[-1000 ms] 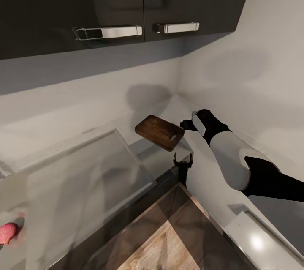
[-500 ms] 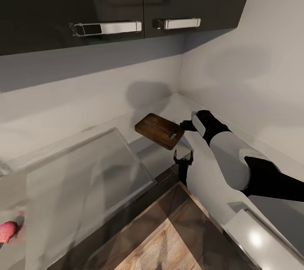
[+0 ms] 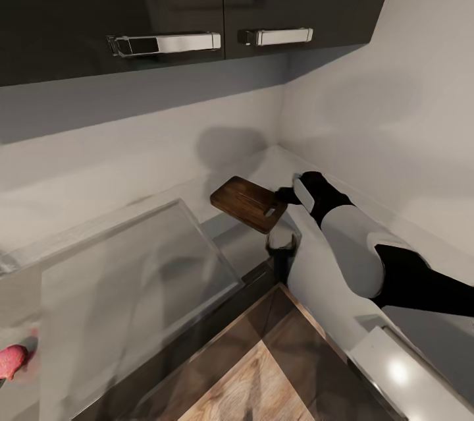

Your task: In the kitchen, take the Vidalia onion out of the sink, dice it on the chopping board with the paring knife, put the diced onion into the bowl on the countertop, then place both the paring knife and the chopping board into the sink.

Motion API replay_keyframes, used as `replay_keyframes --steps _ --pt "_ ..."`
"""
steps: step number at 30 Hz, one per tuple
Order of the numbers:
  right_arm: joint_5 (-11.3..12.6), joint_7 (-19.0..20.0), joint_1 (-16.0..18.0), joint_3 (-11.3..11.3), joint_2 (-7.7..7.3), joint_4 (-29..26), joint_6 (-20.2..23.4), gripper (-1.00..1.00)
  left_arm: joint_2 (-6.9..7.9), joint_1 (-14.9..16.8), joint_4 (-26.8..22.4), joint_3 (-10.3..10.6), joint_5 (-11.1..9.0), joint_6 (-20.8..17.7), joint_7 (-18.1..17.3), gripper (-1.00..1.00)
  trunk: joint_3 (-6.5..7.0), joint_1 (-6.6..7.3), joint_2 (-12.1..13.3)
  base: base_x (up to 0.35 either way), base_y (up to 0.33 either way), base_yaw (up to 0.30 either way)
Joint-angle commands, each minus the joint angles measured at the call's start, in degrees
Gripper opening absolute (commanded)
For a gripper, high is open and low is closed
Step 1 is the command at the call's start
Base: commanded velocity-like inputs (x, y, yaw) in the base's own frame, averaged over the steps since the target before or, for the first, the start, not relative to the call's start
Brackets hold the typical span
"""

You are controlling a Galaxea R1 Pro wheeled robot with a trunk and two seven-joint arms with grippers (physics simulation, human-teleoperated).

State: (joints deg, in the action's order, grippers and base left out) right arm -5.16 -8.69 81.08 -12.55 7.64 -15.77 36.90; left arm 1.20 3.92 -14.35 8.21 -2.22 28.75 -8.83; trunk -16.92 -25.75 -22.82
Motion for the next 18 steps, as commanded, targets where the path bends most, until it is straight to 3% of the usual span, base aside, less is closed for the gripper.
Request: replay_keyframes --steps 1,18 --pt "-0.6 0.0 0.0 -0.5 0.27 -0.1 0.3 1.0 0.04 0.0 0.0 0.2 -0.2 0.2 -0.1 1.0 -0.1 -0.03 -0.1 0.0 0.0 0.0" --pt "-0.6 0.1 0.0 -0.6 -0.2 -0.7 0.3 1.0 0.04 0.0 0.0 0.2 -0.2 0.2 -0.1 1.0 -0.21 -0.03 -0.1 0.0 0.0 0.0"
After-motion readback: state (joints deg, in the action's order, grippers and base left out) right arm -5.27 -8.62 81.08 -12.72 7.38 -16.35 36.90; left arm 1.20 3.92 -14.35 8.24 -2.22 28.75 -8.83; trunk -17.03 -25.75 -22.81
